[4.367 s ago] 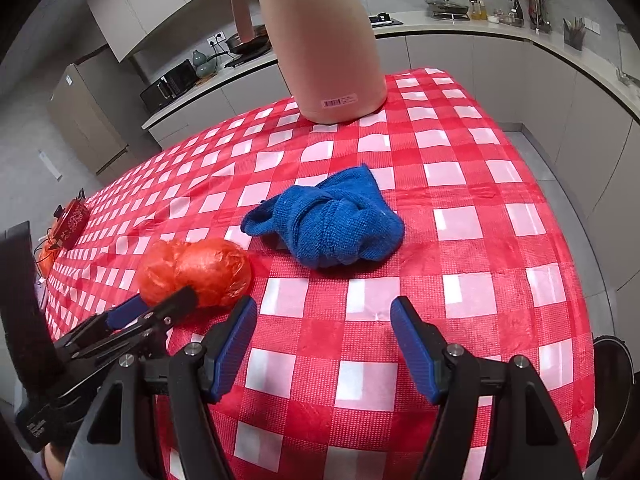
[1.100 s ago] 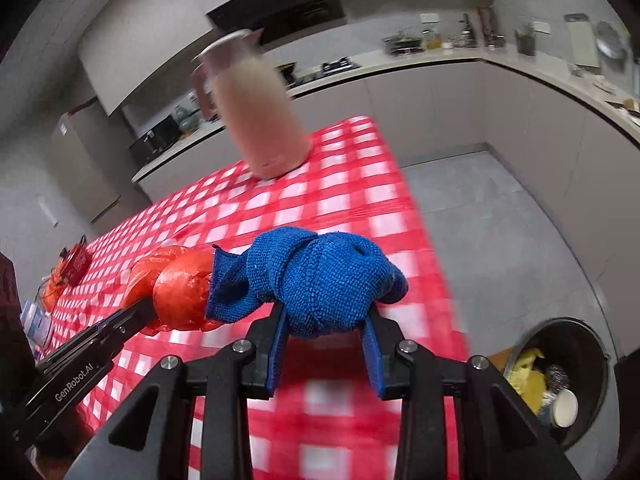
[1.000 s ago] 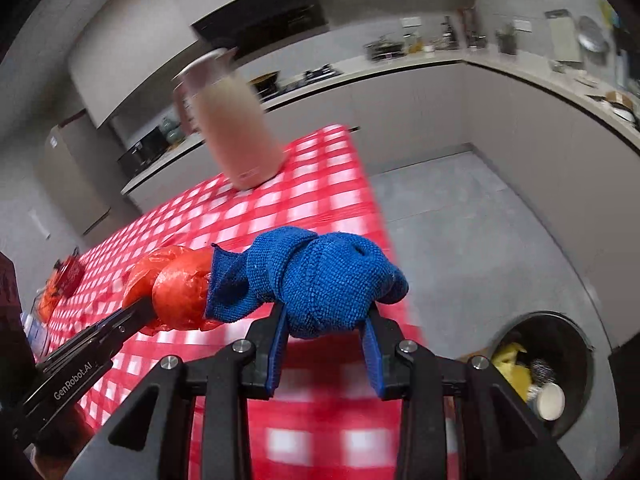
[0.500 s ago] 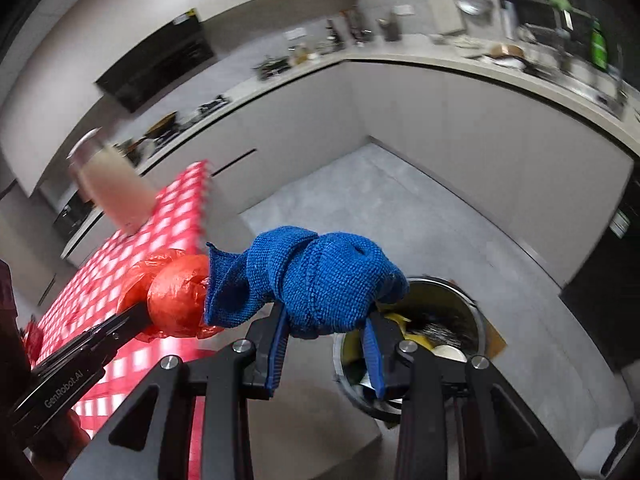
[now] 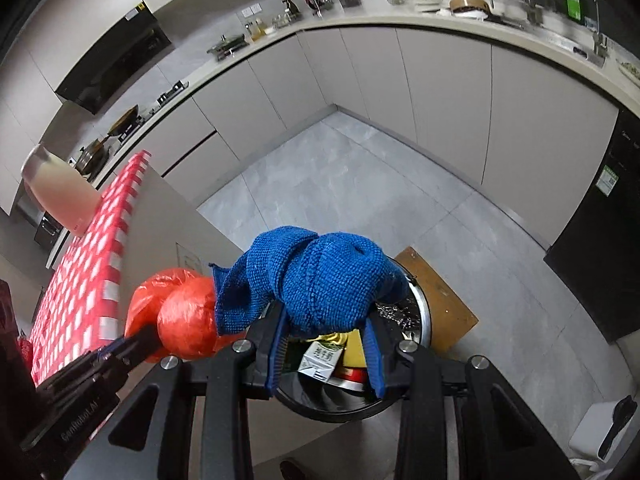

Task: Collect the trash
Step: 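Carry the red bag and blue towel over the black bin with both tools, then open both tools over the black bin to drop the bag and towel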

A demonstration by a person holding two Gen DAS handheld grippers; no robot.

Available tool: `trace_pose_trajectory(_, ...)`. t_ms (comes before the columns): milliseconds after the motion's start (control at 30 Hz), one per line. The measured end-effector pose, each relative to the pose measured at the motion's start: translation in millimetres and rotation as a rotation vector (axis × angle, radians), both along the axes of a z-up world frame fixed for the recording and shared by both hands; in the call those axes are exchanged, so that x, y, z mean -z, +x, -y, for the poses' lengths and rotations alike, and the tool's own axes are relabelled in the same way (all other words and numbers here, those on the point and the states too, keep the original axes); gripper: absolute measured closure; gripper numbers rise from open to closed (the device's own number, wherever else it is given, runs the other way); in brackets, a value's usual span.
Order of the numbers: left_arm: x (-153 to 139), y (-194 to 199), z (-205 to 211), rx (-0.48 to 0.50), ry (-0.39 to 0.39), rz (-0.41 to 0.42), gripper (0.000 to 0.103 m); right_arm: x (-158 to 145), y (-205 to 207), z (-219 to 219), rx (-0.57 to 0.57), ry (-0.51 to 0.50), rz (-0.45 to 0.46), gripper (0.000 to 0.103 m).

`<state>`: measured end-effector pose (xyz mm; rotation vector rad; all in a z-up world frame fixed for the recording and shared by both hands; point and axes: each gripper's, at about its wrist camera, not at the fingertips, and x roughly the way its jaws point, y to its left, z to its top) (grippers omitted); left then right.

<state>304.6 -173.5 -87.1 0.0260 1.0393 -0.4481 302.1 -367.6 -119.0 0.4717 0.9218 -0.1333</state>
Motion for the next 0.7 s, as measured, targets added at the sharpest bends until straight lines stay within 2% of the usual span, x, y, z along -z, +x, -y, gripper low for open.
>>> trace_pose_trajectory(233, 33, 1, 18, -0.028, 0.078, -0.063, 0.091, 40, 19, 19, -0.03, 0.067, -0.051, 0.066)
trace_pose_trajectory(333, 42, 3, 24, -0.035, 0.107, -0.083, 0.09, 50, 27, 23, -0.053, 0.087, -0.058, 0.062)
trace_pose_trajectory(400, 47, 3, 27, -0.05, 0.12, -0.099, 0.083, 56, 33, 25, -0.068, 0.095, -0.065, 0.057)
trace_pose_trajectory(433, 48, 4, 28, -0.057, 0.121, -0.109, 0.075, 60, 37, 25, -0.084, 0.105, -0.074, 0.052)
trace_pose_trajectory(467, 50, 4, 29, -0.068, 0.125, -0.119, 0.062, 62, 40, 26, -0.091, 0.11, -0.079, 0.043)
trace_pose_trajectory(533, 51, 4, 30, -0.085, 0.128, -0.12, 0.048, 63, 43, 26, -0.101, 0.11, -0.071, 0.039)
trace_pose_trajectory(700, 36, 5, 35, -0.109, 0.126, -0.068, 0.047, 46, 39, 36, -0.08, 0.073, -0.01, 0.039)
